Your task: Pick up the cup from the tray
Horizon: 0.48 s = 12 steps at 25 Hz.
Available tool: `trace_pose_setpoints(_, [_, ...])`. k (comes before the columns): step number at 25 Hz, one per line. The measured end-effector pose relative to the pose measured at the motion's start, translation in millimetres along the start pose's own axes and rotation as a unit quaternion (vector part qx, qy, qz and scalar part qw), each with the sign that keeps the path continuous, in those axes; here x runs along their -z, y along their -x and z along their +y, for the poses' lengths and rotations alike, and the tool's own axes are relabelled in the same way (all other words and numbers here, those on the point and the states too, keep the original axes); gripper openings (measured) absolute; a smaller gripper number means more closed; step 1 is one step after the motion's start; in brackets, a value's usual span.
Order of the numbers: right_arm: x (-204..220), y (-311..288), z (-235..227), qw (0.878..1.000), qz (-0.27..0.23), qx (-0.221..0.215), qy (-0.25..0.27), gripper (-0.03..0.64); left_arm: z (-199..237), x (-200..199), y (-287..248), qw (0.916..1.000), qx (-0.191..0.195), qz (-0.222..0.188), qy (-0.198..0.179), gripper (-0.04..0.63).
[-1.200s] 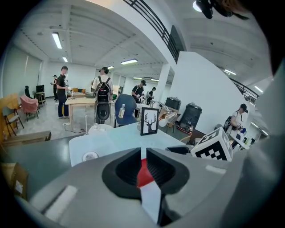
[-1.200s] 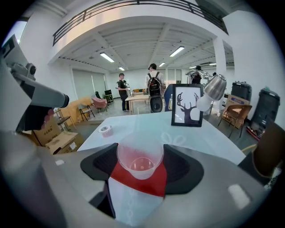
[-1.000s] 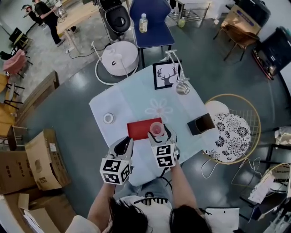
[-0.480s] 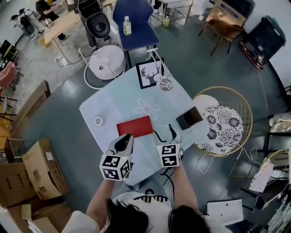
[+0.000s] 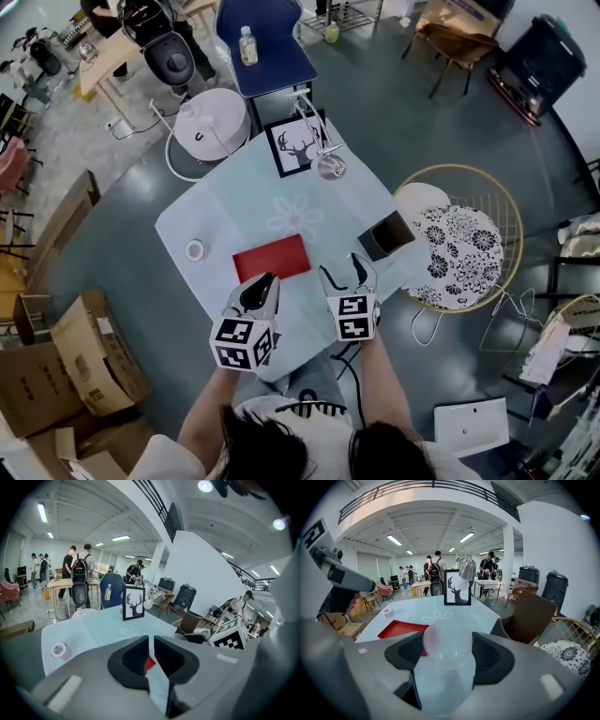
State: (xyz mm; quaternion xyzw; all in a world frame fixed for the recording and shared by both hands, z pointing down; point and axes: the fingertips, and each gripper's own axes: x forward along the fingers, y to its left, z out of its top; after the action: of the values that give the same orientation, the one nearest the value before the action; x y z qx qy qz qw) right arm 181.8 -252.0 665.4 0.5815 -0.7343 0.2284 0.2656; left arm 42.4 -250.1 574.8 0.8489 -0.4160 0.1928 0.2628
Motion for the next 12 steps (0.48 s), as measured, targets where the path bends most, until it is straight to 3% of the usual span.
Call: trace_pose_setpoints(12, [26.4, -18.8, 4.2, 0.999, 0.029, -0.016, 0.005, 0.348, 7.8, -1.8, -13.6, 0.9999, -0.014, 0.002, -0.004, 0.026])
